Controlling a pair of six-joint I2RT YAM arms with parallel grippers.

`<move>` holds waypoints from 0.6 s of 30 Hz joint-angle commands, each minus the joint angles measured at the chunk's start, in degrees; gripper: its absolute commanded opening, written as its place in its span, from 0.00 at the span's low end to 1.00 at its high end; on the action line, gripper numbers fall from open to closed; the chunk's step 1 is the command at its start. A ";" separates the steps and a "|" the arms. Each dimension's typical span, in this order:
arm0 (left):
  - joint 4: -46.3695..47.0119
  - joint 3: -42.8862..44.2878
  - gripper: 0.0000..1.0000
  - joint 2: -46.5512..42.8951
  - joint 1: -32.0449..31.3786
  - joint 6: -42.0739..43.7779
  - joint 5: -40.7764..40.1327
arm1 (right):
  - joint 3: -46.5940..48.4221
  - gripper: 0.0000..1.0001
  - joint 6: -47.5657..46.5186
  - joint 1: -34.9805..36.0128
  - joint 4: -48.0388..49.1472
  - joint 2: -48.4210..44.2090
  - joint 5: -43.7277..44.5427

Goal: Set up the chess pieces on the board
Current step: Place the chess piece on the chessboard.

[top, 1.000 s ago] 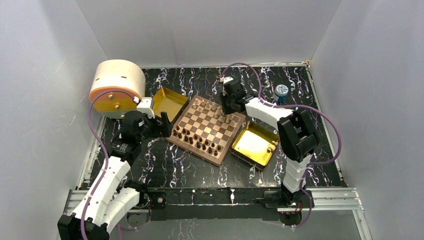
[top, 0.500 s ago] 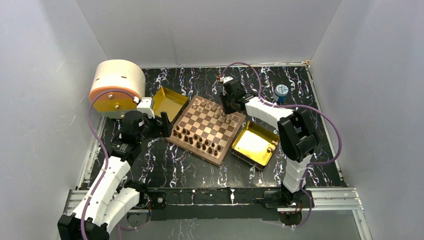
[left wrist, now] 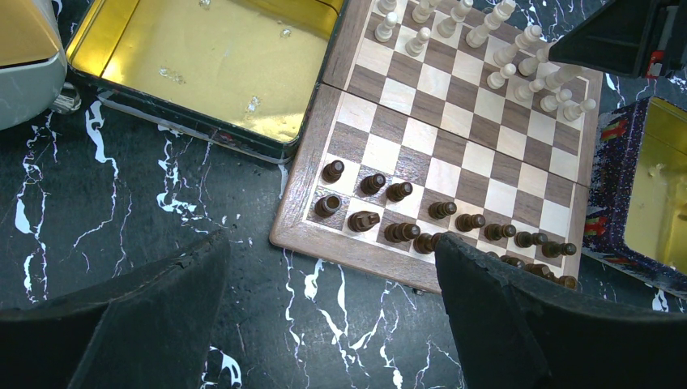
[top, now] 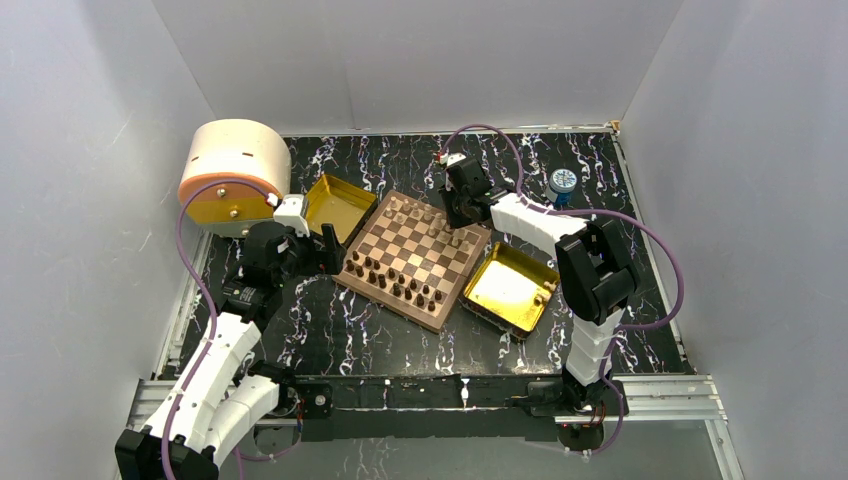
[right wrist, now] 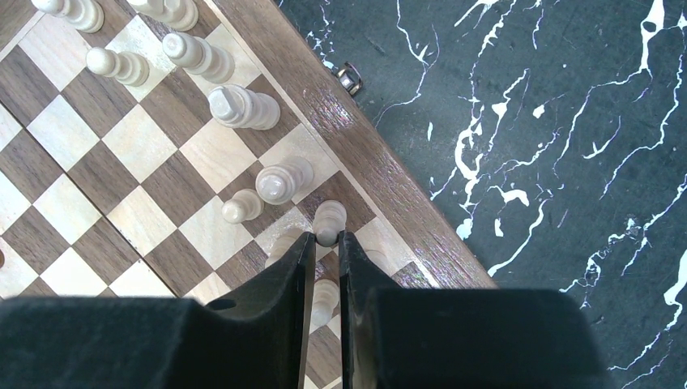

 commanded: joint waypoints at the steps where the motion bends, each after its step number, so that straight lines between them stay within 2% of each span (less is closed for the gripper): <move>1: 0.83 -0.18 0.94 -0.56 -0.02 0.44 0.53 | 2.23 0.24 0.22 -0.18 0.66 -0.32 0.72; 18: 0.97 -0.13 0.94 -0.30 -0.09 0.41 0.78 | 5.21 0.32 0.79 -0.24 -2.35 -0.03 1.83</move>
